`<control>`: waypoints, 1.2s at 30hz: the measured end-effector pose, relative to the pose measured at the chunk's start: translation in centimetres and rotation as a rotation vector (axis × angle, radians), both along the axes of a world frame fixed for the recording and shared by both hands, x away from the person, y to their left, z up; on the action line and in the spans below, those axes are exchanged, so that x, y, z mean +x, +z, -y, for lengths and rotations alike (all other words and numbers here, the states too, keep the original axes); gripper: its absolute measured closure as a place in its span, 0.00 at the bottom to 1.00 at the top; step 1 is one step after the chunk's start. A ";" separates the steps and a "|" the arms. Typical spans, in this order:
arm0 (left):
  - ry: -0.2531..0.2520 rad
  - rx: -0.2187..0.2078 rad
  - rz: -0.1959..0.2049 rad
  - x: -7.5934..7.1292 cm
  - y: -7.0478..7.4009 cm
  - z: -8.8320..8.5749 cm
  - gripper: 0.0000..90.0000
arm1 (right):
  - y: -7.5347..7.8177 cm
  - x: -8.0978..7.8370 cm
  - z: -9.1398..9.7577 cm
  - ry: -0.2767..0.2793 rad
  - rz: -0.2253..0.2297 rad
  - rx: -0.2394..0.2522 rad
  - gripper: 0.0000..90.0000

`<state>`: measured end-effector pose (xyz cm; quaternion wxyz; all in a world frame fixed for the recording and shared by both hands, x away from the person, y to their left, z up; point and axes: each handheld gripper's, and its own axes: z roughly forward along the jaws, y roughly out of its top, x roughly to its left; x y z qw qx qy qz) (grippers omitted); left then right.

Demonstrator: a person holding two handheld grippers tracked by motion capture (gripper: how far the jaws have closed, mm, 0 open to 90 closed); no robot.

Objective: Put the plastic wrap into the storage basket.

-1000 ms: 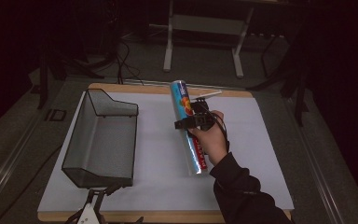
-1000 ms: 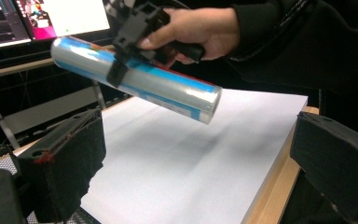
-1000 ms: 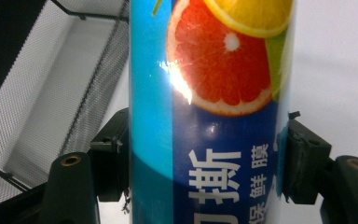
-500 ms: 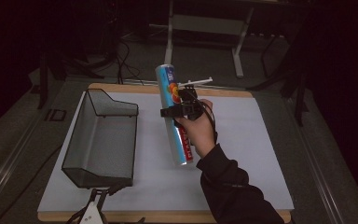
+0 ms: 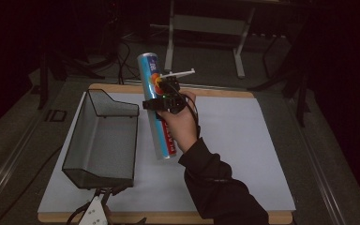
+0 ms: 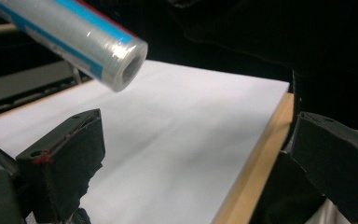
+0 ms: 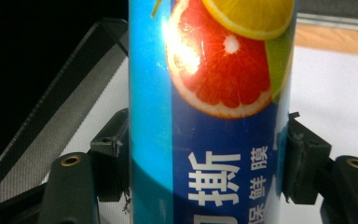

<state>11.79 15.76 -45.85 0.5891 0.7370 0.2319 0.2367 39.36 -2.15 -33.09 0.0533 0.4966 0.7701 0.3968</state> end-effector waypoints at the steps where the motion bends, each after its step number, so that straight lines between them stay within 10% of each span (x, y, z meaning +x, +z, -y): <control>1: 0.006 -0.006 0.007 0.0 0.0 -0.1 0.04 | 0.2 -0.1 -0.4 0.001 0.005 0.001 0.35; 17: 0.027 0.010 0.039 -0.3 0.0 -0.1 0.03 | 1.4 -1.0 -6.3 0.038 0.094 0.031 0.35; 28: 0.071 0.025 0.050 -0.4 0.0 -0.4 0.03 | -0.7 -1.5 -10.6 0.084 0.127 0.092 0.35; 36: 0.086 0.026 0.056 -0.5 0.0 -0.5 0.03 | -3.6 -1.4 -12.6 0.056 0.124 0.035 0.35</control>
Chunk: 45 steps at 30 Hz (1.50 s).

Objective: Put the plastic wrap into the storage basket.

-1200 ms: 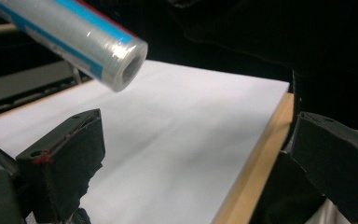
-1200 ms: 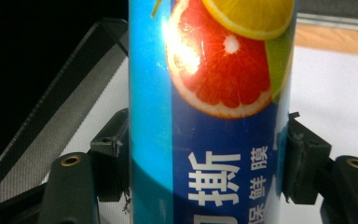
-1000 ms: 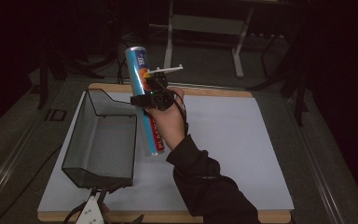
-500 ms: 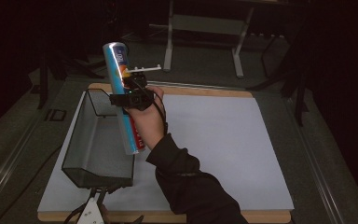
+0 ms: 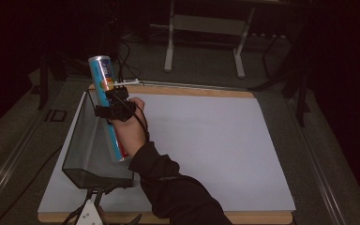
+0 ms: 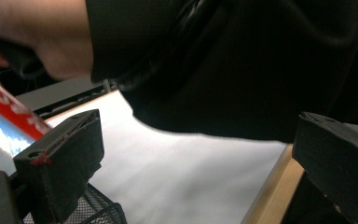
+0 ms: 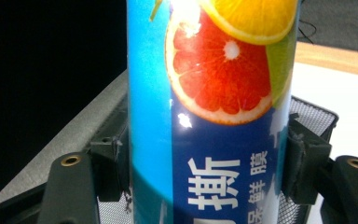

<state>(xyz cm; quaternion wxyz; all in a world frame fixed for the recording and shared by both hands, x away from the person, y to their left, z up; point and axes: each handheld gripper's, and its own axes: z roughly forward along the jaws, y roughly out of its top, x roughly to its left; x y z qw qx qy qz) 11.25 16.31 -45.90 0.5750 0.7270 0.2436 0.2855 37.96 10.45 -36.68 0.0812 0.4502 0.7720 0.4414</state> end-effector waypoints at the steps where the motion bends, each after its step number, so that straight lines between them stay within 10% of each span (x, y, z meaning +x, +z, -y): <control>1: 0.002 0.003 -0.001 0.0 0.0 0.0 0.03 | -0.4 0.1 -0.1 -0.006 -0.007 -0.001 0.35; 21: -0.004 0.035 0.012 0.0 -0.2 0.1 0.03 | -7.6 0.1 -1.1 -0.066 -0.153 -0.096 0.35; 45: -0.010 0.032 0.009 -0.1 -0.2 0.1 0.03 | -9.9 1.6 -0.7 -0.160 -0.239 -0.122 0.34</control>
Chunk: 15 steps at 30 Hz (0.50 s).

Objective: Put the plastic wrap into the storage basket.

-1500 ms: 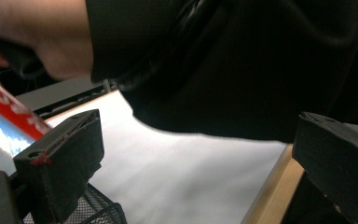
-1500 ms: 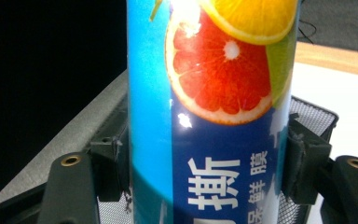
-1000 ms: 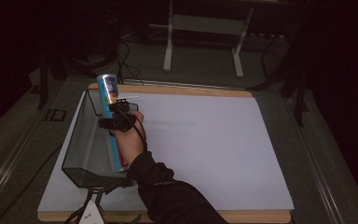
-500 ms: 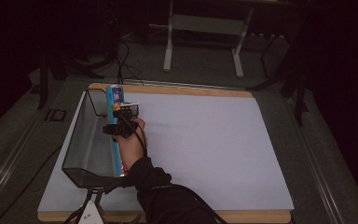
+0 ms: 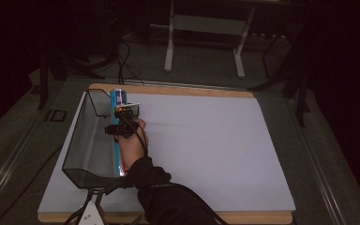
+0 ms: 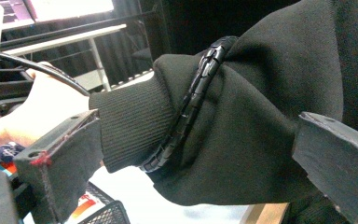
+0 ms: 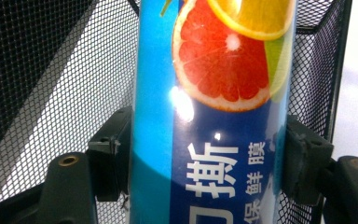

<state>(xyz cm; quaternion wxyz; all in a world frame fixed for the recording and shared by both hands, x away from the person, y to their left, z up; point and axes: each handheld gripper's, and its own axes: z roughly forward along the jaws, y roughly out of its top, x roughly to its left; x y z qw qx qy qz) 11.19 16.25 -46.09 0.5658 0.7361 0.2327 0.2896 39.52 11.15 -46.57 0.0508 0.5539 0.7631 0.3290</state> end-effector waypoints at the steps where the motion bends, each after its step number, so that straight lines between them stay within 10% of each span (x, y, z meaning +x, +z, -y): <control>1: 0.000 0.000 0.000 0.0 0.0 0.0 0.03 | 0.0 0.0 0.0 0.003 0.001 0.002 0.34; 15: -0.001 0.005 -0.005 0.0 -0.1 0.2 0.03 | 0.5 0.3 0.4 0.107 0.016 -0.013 0.23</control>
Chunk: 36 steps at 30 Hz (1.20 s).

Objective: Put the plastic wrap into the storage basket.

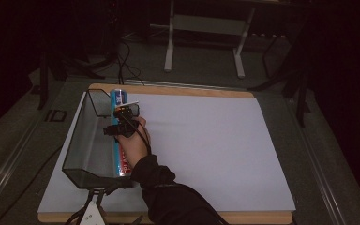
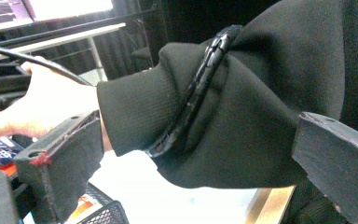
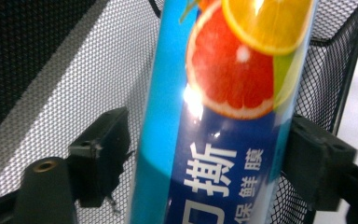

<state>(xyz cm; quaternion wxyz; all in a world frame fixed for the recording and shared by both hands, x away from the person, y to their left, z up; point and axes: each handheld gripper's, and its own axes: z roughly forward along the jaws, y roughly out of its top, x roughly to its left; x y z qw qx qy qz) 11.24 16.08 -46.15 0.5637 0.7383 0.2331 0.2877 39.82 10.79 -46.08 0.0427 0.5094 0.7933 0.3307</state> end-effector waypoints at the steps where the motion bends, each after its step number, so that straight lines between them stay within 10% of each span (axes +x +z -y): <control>1: 0.001 0.001 0.000 0.0 0.0 0.0 0.03 | 0.2 0.0 0.1 0.004 0.001 0.002 0.21; 14: -0.001 0.008 -0.002 0.1 -0.1 0.1 0.03 | 2.8 -0.5 2.5 0.108 0.148 -0.043 0.15; 36: 0.000 0.027 -0.022 0.5 -0.4 0.7 0.03 | 4.6 -3.4 11.7 0.178 0.200 0.055 0.15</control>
